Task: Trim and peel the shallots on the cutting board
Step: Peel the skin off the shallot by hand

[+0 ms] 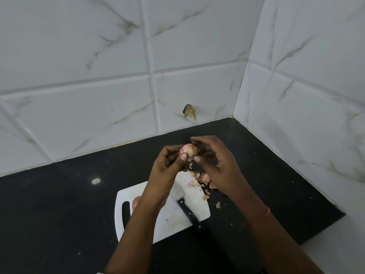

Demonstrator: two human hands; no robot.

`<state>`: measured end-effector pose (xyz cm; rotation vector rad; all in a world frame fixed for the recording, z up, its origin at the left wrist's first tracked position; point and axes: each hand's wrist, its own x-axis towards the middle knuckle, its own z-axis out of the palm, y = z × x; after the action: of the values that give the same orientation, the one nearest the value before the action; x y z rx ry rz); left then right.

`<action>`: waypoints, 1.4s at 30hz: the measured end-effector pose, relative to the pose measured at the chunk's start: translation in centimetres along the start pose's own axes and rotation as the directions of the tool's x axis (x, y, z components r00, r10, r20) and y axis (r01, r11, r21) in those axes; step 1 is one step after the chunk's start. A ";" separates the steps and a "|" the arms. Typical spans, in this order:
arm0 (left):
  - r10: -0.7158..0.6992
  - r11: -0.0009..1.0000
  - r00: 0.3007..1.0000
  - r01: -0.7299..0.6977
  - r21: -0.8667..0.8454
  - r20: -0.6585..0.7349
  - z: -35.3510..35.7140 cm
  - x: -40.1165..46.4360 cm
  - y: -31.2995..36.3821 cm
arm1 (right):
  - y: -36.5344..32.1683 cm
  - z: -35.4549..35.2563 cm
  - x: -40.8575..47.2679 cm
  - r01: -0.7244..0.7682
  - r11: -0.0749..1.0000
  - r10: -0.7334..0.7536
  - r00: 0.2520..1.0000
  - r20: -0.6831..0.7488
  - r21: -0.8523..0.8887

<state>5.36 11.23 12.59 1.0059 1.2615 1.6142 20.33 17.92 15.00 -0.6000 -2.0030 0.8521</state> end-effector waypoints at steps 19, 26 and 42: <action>-0.111 0.991 0.994 0.112 -0.074 0.014 0.9 0.0 -0.4 | 0.2 1.4 -0.6 -0.012 1.000 0.012 1.000 -0.013 0.002; -0.112 0.992 0.994 0.111 -0.058 -0.014 0.9 0.0 -0.4 | 0.3 1.6 -0.7 -0.049 0.998 0.047 0.996 -0.075 -0.032; -0.092 0.995 0.995 0.090 -0.045 -0.039 1.3 -0.1 -0.3 | 0.1 1.5 -0.8 -0.055 0.996 0.047 0.991 -0.123 -0.064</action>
<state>6.67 11.63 12.48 0.8804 1.2760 1.5918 19.49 16.98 13.88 -0.7274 -1.9193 0.7629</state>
